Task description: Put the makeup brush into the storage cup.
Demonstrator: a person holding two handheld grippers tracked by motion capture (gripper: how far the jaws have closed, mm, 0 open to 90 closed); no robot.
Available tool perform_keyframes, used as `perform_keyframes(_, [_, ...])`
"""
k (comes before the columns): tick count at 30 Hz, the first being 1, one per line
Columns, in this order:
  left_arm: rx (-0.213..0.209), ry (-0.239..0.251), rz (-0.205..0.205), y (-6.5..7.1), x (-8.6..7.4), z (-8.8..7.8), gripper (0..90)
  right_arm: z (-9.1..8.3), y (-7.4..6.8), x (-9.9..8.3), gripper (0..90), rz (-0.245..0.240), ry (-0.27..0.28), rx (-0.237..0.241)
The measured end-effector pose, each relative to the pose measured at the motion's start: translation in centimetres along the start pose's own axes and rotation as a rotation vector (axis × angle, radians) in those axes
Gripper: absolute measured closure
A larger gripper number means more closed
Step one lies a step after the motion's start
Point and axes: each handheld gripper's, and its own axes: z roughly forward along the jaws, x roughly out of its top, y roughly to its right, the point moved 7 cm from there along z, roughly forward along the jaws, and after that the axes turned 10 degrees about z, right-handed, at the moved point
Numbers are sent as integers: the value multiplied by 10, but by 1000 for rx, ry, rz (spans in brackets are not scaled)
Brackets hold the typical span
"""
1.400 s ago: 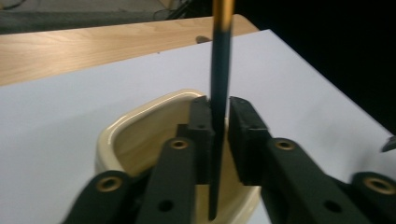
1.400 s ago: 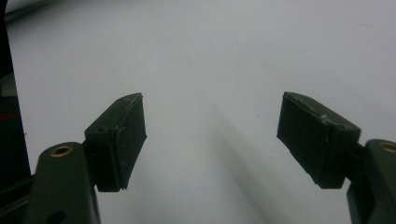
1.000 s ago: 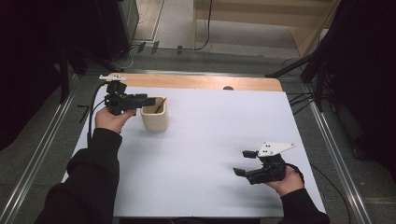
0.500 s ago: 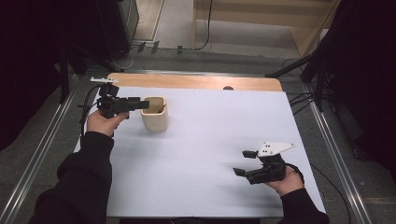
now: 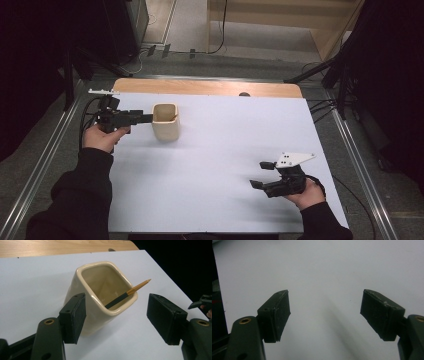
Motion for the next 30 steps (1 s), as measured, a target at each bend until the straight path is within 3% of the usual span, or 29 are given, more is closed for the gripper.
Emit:
perform_keyframes(18, [-17,-14,3,9,-25,-8,318,1,2,-1,243,10,1,-2])
perform_keyframes(23, [-37,-25,16,15,-35,-8,309,1,2,-1,243,9,-1,-1])
perform_keyframes(30, [-34,-39,41,24,-47,-9,301,0,2,-1,243,16,1,-2])
